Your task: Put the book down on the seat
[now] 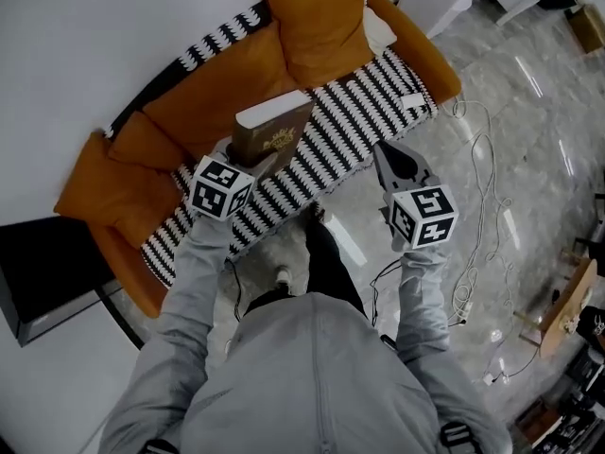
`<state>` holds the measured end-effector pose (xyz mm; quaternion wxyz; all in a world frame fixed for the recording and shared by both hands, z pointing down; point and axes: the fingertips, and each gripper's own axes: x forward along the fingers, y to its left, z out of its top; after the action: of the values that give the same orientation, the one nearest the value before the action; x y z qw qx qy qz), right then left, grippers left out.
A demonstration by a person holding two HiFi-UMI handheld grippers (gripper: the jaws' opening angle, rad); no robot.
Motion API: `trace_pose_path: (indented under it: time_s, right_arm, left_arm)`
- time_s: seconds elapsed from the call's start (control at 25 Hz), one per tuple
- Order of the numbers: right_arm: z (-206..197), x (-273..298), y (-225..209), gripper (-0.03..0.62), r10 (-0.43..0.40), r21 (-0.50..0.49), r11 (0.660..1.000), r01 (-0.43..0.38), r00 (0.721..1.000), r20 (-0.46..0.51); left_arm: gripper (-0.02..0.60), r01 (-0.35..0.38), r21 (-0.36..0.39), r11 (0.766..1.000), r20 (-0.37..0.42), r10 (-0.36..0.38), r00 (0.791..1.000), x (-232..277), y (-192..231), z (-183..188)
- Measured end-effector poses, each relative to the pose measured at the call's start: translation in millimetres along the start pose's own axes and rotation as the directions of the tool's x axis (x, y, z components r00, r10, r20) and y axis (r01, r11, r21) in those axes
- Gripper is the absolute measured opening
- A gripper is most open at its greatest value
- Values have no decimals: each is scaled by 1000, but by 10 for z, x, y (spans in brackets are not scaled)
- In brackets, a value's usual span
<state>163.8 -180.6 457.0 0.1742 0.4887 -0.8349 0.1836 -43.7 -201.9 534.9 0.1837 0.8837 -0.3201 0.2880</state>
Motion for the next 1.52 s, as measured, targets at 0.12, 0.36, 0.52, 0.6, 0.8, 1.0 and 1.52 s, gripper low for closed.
trace_pose_path:
  time_s: [0.12, 0.36, 0.52, 0.6, 0.8, 1.0, 1.52]
  right_arm:
    - [-108, 219, -80, 31, 15, 28, 1000, -14, 1000, -20]
    - [-384, 642, -228, 31, 42, 83, 996, -36, 997, -70]
    - [-571, 883, -288, 31, 59, 122, 991, -46, 993, -106]
    - [-654, 983, -320, 31, 68, 140, 989, -51, 990, -124]
    - [-873, 1273, -422, 31, 91, 183, 981, -58, 980, -176]
    - [-1045, 1588, -509, 31, 125, 208, 975, -79, 967, -220]
    - [-1442, 2251, -737, 31, 185, 235, 966, -109, 926, -330]
  left_arm:
    - [244, 7, -13, 1000, -52, -8, 999, 253, 160, -135]
    - [244, 15, -46, 999, -144, -21, 989, 688, 462, -384]
    - [244, 15, -84, 996, -193, -31, 981, 957, 650, -592]
    - [244, 14, -102, 995, -221, -36, 974, 1105, 733, -713]
    - [244, 28, -137, 990, -303, -68, 950, 1515, 915, -1037]
    - [244, 34, -175, 984, -355, -95, 930, 1903, 1069, -1277]
    - [244, 64, -217, 974, -480, -163, 862, 2820, 1441, -1792]
